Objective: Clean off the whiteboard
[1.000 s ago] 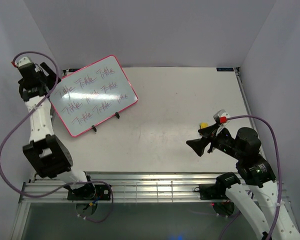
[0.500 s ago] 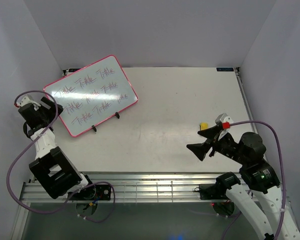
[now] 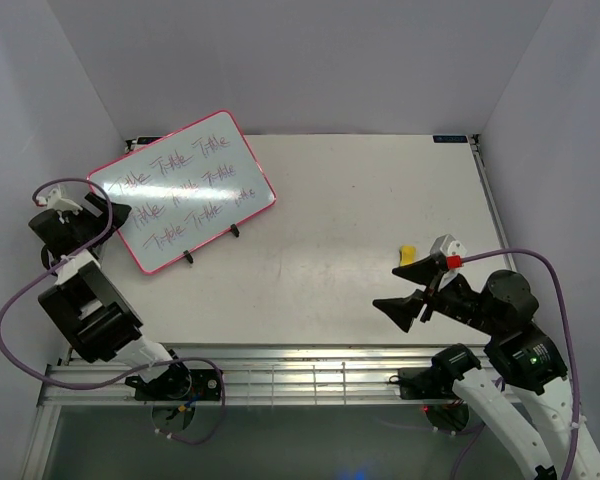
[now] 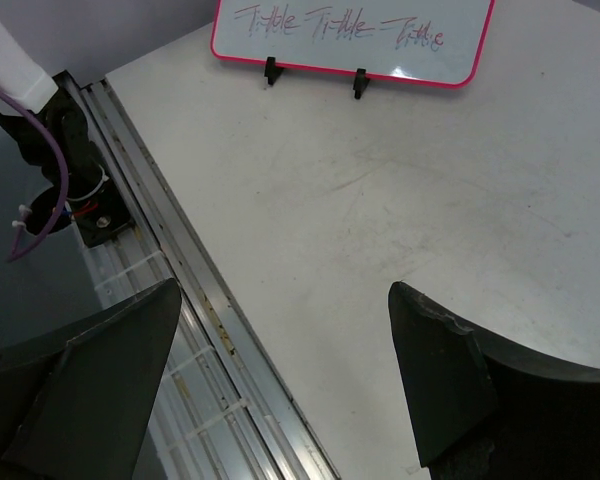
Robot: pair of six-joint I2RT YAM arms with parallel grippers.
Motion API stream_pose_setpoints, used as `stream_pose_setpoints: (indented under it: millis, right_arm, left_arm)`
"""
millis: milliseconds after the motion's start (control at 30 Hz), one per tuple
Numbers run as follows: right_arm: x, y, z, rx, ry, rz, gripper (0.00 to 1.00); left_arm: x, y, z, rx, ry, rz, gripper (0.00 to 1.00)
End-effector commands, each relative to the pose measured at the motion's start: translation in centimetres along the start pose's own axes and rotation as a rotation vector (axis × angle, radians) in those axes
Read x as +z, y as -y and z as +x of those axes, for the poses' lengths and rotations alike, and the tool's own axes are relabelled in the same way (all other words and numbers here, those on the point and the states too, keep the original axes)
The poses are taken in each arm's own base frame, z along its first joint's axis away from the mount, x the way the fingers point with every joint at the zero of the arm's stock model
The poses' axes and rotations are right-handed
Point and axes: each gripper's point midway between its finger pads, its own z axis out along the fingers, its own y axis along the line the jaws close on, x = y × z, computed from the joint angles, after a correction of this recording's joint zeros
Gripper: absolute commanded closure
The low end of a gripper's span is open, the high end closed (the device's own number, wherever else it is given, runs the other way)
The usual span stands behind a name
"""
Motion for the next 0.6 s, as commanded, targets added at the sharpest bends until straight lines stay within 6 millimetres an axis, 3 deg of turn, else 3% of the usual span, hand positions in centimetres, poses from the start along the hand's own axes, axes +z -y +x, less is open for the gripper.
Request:
stream_pose_setpoints:
  millis: [0, 133, 333, 567]
  right_arm:
    - [-0.5, -1.2, -1.9, -0.048, 0.04, -0.047, 0.1]
    - [-0.3, -1.3, -1.9, -0.046, 0.032, -0.058, 0.1]
    - [-0.1, -1.2, -1.6, -0.041, 0.012, -0.063, 0.1]
    - [0.0, -0.9, -1.6, -0.042, -0.004, -0.048, 0.1]
  left_arm:
    - [0.2, 1.7, -3.0, 0.106, 0.049, 0.103, 0.05]
    - [1.0, 1.1, -2.6, 0.115, 0.028, 0.135, 0.05]
    - [1.9, 3.5, -2.0, 0.106, -0.051, 0.375, 0.07]
    - [2.7, 3.1, -0.2, 0.059, -0.103, 0.451, 0.09]
